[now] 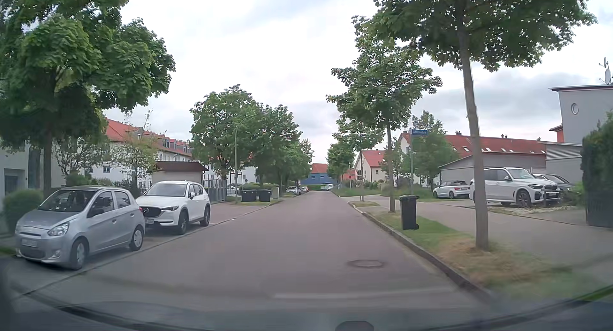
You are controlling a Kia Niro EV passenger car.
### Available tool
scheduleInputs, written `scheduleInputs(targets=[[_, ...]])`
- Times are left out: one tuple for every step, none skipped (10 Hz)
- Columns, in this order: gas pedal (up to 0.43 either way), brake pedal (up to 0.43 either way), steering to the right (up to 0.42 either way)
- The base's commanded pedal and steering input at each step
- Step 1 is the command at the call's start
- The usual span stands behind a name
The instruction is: Follow the waypoints while adhering to traffic rules and regulations
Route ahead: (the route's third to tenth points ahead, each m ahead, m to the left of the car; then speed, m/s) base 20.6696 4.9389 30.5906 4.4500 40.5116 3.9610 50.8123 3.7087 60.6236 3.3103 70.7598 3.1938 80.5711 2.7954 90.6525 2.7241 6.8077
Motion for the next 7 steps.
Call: scheduleInputs(targets=[[0.169, 0.000, -0.004], [0.169, 0.000, -0.005], [0.157, 0.000, -0.004], [0.157, 0.000, -0.005], [0.157, 0.000, -0.004], [0.150, 0.000, -0.004], [0.130, 0.000, -0.005]])
